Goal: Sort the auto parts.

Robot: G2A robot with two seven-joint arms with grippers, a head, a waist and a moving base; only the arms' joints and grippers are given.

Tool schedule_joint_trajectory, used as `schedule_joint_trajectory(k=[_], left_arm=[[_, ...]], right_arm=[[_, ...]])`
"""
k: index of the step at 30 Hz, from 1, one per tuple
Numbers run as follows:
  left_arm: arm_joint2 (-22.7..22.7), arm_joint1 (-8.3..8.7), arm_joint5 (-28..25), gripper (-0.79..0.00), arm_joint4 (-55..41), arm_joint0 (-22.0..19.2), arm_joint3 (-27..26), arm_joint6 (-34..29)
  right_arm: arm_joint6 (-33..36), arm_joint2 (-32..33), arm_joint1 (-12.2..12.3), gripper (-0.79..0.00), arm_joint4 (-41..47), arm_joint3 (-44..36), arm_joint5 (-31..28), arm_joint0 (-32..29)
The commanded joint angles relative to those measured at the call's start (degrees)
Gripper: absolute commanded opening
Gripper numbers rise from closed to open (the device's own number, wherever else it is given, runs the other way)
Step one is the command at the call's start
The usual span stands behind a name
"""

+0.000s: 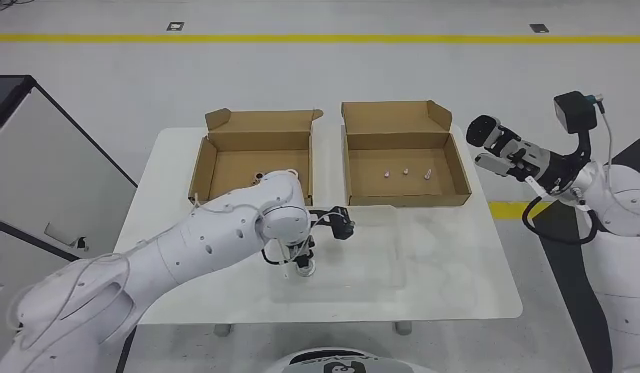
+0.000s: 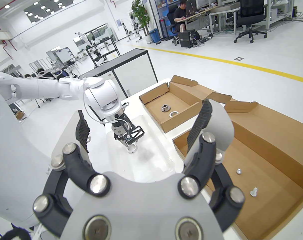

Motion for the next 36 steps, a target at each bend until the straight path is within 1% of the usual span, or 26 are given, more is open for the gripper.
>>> schedule_joint_trajectory(k=[1, 14, 29, 36], left_arm=[[0.3, -0.23, -0.2, -0.434, -0.1, 0.0, 0.7, 0.2], [1.8, -1.85, -1.3, -0.446, -0.6, -0.5, 4.8, 1.3], [3.2, -2.89, -1.5, -0.446, -1.1, -1.0, 7.1, 1.5], [3.7, -3.52, -1.6, -0.459, -0.9, -1.1, 8.4, 1.7]], right_arm=[[0.0, 0.0, 0.0, 0.0, 0.0, 0.0, 0.0, 0.0], [0.0, 0.0, 0.0, 0.0, 0.0, 0.0, 0.0, 0.0], [0.0, 0.0, 0.0, 0.0, 0.0, 0.0, 0.0, 0.0], [0.0, 0.0, 0.0, 0.0, 0.0, 0.0, 0.0, 0.0]])
